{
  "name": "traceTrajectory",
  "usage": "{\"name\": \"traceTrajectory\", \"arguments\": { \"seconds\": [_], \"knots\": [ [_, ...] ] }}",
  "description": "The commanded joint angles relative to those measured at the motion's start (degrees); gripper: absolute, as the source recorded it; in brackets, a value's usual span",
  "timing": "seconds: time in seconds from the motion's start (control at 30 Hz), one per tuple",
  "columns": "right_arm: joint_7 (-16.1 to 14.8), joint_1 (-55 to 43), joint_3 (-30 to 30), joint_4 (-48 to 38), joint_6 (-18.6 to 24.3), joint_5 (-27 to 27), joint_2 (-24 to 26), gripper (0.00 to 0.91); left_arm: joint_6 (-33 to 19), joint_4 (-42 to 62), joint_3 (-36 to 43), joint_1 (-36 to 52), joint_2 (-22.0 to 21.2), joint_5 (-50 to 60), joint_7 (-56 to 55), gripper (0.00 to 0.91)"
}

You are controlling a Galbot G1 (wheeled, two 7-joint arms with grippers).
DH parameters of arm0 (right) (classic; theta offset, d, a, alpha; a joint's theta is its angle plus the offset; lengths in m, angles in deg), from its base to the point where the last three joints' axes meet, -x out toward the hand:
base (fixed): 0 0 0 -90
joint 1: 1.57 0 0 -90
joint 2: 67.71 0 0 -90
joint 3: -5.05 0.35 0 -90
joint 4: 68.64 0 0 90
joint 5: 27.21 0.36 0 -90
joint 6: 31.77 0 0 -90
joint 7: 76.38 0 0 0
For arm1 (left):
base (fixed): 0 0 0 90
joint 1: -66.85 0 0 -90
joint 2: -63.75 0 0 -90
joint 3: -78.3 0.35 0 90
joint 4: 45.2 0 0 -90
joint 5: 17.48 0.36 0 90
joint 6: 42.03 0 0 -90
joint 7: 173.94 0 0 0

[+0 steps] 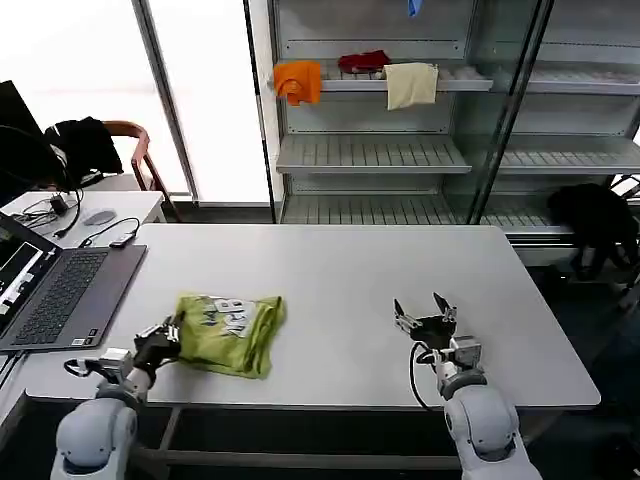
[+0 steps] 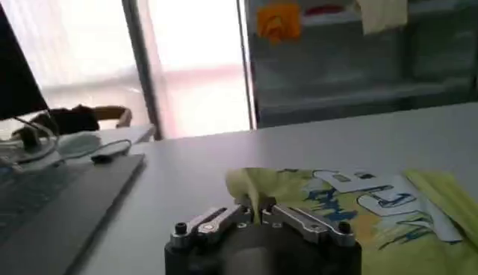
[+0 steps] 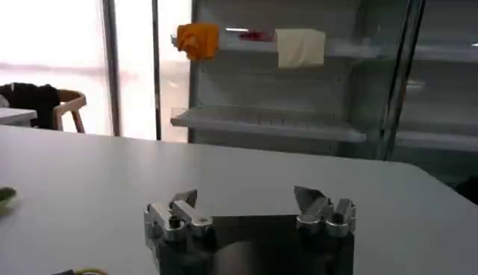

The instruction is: Fold and organize the clothes.

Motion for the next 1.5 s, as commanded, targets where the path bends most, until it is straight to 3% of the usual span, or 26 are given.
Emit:
{"name": "traceTrajectory", "arguments": {
  "seconds": [0.03,0.37,0.53,0.7,0.83,1.0,1.27,1.5],
  "knots": [
    [-0.4,-0.2,0.5,-1.2,0.7,0.6,0.1,0.907,-3.6,1.6,-9.6,3.9,13.1,8.4,5.1,0.01],
    [-1.1,0.1,2.1,-3.2,3.1,2.3,0.3,0.907,-3.5,1.0,-9.6,8.6,22.7,11.8,9.6,0.0],
    [-1.3,0.7,3.9,-4.6,4.6,3.5,1.0,0.907,-2.2,-2.0,-8.7,8.1,23.5,12.4,10.9,0.01],
    [-1.6,2.0,5.8,-5.2,5.7,4.0,1.2,0.907,-3.2,-8.5,-3.4,3.1,13.8,17.0,10.1,0.01],
    [-1.6,3.1,7.1,-5.3,5.9,4.7,1.8,0.907,-4.9,-11.5,11.7,0.8,2.4,30.9,7.2,0.01],
    [-1.6,4.4,8.7,-4.3,6.0,5.4,2.5,0.907,-5.0,-6.9,25.5,0.4,-7.7,40.3,2.6,0.01],
    [-1.5,5.3,10.1,-2.5,5.7,6.2,3.1,0.907,2.8,-6.9,33.7,3.9,-11.2,33.1,-0.1,0.02],
    [-1.4,4.1,8.6,0.3,3.2,6.1,2.7,0.907,2.4,-3.9,37.8,3.8,-12.0,30.9,-2.4,0.02]
  ]
}}
